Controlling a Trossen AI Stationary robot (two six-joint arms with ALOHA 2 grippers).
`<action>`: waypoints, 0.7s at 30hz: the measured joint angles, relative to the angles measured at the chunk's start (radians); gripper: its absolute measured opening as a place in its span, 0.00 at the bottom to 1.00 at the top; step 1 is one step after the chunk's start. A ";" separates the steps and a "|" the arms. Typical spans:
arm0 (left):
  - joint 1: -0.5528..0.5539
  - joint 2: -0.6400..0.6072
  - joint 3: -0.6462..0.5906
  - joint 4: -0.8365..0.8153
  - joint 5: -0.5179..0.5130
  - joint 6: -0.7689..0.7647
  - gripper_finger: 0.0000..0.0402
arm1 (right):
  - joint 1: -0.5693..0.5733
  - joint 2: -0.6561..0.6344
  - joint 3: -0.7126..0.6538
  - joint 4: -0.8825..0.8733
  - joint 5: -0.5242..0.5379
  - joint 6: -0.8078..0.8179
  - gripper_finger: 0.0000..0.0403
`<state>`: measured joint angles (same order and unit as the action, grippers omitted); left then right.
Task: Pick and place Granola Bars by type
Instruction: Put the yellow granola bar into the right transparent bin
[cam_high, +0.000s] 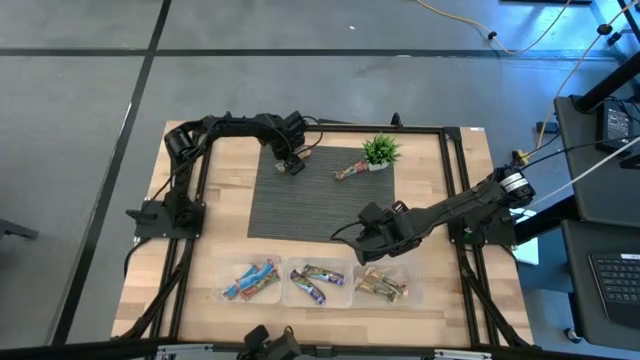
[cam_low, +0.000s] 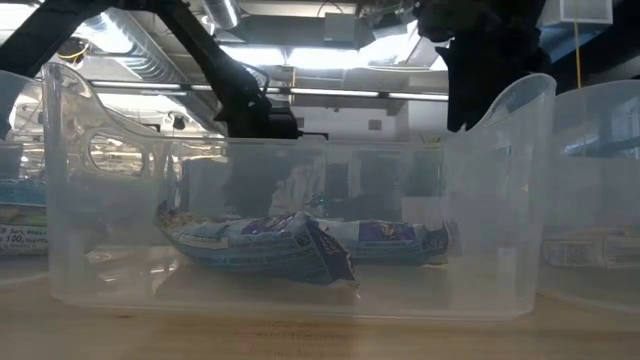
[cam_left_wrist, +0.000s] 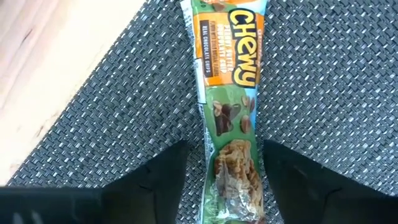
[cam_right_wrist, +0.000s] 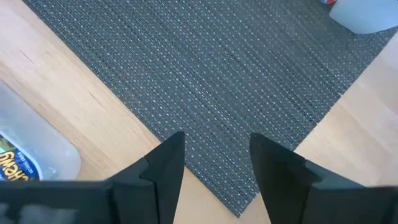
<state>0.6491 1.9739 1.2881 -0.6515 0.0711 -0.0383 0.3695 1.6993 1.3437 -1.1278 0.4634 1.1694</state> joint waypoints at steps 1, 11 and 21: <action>0.000 0.000 0.000 -0.001 0.000 -0.003 0.49 | 0.000 0.000 0.000 0.000 -0.007 -0.001 0.46; 0.000 0.000 0.000 -0.001 -0.027 -0.002 0.23 | 0.000 0.000 0.000 -0.011 -0.015 -0.004 0.46; 0.000 -0.070 0.042 -0.034 0.023 0.026 0.14 | 0.000 0.000 0.000 -0.013 -0.015 -0.004 0.46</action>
<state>0.6487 1.9040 1.3302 -0.6851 0.0940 -0.0122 0.3695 1.6997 1.3437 -1.1404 0.4484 1.1653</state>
